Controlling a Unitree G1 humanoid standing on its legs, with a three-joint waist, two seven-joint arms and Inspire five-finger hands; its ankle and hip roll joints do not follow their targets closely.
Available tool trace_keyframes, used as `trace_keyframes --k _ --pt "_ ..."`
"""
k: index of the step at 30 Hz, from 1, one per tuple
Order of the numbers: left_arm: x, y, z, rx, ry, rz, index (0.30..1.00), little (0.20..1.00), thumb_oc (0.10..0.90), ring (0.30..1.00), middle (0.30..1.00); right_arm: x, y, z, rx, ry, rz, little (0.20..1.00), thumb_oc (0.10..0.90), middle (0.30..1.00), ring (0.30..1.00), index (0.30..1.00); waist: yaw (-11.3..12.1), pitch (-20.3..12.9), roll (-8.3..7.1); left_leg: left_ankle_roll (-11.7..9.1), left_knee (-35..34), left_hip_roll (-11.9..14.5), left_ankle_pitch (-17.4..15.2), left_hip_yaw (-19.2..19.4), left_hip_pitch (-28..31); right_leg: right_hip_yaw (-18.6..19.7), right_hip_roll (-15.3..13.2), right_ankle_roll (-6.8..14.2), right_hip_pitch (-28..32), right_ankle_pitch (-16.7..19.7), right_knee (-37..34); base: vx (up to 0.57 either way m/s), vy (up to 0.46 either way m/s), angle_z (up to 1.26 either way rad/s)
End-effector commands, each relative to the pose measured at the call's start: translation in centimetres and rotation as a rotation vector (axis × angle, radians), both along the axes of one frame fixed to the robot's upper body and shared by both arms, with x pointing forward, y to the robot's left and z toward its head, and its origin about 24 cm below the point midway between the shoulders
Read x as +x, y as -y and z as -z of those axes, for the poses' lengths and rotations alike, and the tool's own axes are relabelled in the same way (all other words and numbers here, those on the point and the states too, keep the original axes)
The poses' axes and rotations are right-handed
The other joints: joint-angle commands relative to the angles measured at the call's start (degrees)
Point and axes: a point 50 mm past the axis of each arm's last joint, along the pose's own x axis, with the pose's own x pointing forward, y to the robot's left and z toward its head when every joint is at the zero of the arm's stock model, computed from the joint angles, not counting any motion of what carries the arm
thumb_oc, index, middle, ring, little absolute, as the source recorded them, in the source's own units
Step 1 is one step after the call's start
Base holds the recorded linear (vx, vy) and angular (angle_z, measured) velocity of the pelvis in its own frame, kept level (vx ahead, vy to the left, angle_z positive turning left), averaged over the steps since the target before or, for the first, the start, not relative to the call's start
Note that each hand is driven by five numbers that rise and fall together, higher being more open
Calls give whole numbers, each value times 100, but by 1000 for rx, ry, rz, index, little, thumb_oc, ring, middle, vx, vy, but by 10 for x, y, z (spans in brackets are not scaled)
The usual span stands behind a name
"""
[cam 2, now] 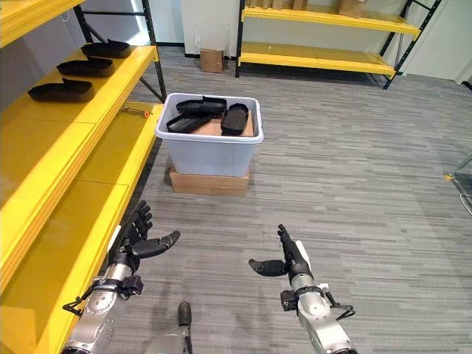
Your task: Move parts from the plastic box to the shelf.
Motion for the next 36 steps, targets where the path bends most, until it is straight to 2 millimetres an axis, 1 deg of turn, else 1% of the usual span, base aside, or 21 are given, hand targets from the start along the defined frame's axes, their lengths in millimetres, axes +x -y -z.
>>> trace_keyframes --k 1,2,6,8,10,11,12,15,16,18,19,20,22,23,24,25,26,27,30,32,36 --pt "18 4 -67 127 337 77 1000 1000 900 1000 1000 17 -3 -34 79 189 31 1000 900 1000 1000 1000 68 -445 -10 -279 -4 164 -510 60 -114 -574 -8 243 -376 522 490 371 340 15" --pt "17 5 -69 148 337 80 1000 1000 900 1000 1000 16 -3 -32 78 190 36 1000 900 1000 1000 1000 82 -487 -34 -168 -10 3 -637 55 -14 -599 -161 359 -453 797 617 381 359 10" --pt "15 3 -68 228 346 63 1000 1000 900 1000 1000 19 -6 -32 75 207 44 1000 900 1000 1000 1000 146 -575 -86 52 108 -275 -885 24 78 -550 -346 499 -462 1205 742 222 213 -12" --pt "11 0 -73 291 390 66 1000 1000 900 1000 1000 19 -3 -29 38 205 123 1000 900 1000 1000 1000 201 -637 -126 191 255 -412 -1059 45 103 -520 -422 561 -479 1391 864 252 235 -24" --pt "7 -2 -73 304 377 100 1000 1000 900 1000 1000 22 4 -28 24 219 232 1000 900 1000 1000 1000 304 -747 -145 348 277 -539 -1176 155 139 -567 -473 663 -447 1824 1134 191 217 -25" --pt "6 -2 -73 305 372 109 1000 1000 900 1000 1000 22 4 -28 21 223 239 1000 900 1000 1000 1000 315 -755 -147 362 272 -548 -1185 170 145 -561 -479 675 -454 1851 1165 143 249 -28" --pt "4 -1 -69 294 346 136 1000 1000 900 1000 1000 24 3 -29 2 234 267 1000 900 1000 1000 1000 367 -786 -98 470 221 -603 -1256 261 231 -714 -636 755 -603 2204 1953 96 194 -32" --pt "0 -1 -64 240 334 133 1000 1000 900 1000 1000 25 2 -29 -22 221 282 1000 900 1000 1000 1000 408 -775 13 537 189 -579 -1332 349 352 -936 -869 680 -867 2208 2622 118 179 -32" --pt "-2 -2 -63 208 339 133 1000 1000 900 1000 1000 27 3 -26 -15 196 301 1000 900 1000 1000 1000 404 -745 24 555 189 -580 -1392 398 441 -969 -793 644 -1025 2105 2574 117 26 -34" --pt "-2 0 -63 169 343 157 1000 1000 900 1000 1000 33 3 -28 -26 204 324 1000 900 1000 1000 1000 220 -629 89 506 2 -534 -1444 343 917 -1022 -323 553 -1793 1860 2005 143 -71 -37" --pt "0 1 -64 168 341 172 1000 1000 900 1000 1000 35 5 -30 -38 219 333 1000 900 1000 1000 1000 145 -587 123 472 -97 -507 -1474 294 1101 -1070 -316 512 -2016 1805 1666 176 -107 -13" --pt "1 3 -64 169 343 181 1000 1000 900 1000 1000 36 7 -33 -51 232 340 1000 900 1000 1000 1000 59 -552 137 422 -201 -488 -1529 239 1296 -1105 -415 478 -2192 1843 1118 193 -127 -2" --pt "3 6 -66 159 354 186 1000 1000 900 1000 1000 36 10 -35 -75 225 350 1000 900 1000 1000 1000 -86 -521 100 287 -323 -488 -1664 181 1566 -1109 -718 550 -2395 2234 -217 221 -155 0" --pt "3 6 -66 158 356 186 1000 1000 900 1000 1000 36 11 -35 -77 222 350 1000 900 1000 1000 1000 -101 -508 118 278 -331 -470 -1679 169 1600 -1124 -708 561 -2345 2278 -328 241 -188 2" --pt "5 8 -69 154 380 183 1000 1000 900 1000 1000 34 14 -32 -94 176 358 1000 900 1000 1000 1000 -208 -503 66 195 -339 -488 -1845 91 1718 -831 -969 728 -2441 2768 -1184 232 -200 9" --pt "6 11 -73 141 407 184 1000 1000 900 1000 1000 32 15 -29 -92 143 372 1000 900 1000 1000 1000 -270 -485 92 151 -321 -441 -1944 33 1786 -680 -1117 812 -2468 3029 -1627 293 -261 35" --pt "7 13 -77 125 426 185 1000 1000 900 1000 1000 31 17 -27 -96 128 389 1000 900 1000 1000 1000 -329 -452 151 115 -306 -356 -2005 -32 1876 -531 -1207 833 -2606 3071 -1876 279 -258 53" --pt "8 16 -78 115 434 195 1000 1000 900 1000 1000 30 18 -24 -109 118 408 1000 900 1000 1000 1000 -365 -416 196 85 -313 -270 -2094 -81 2040 -435 -1240 858 -2744 3064 -1846 294 -277 53" --pt "7 25 -70 119 406 222 1000 1000 900 1000 1000 26 21 -15 -118 76 416 1000 900 1000 1000 1000 -427 -476 66 -14 -253 -262 -2286 -281 2273 -290 -1108 905 -2454 3207 -1818 445 -385 42" --pt "6 26 -68 116 394 225 1000 1000 900 1000 1000 25 20 -15 -135 71 402 1000 900 1000 1000 1000 -461 -503 44 -33 -250 -198 -2316 -290 2357 -231 -1029 898 -2381 3125 -1689 349 -269 60" --pt "4 25 -67 88 378 221 1000 1000 900 1000 1000 27 17 -22 -162 104 350 1000 900 1000 1000 1000 -573 -579 96 -163 -342 52 -2227 -339 2491 -105 -675 772 -2402 2641 -1147 371 -257 29"
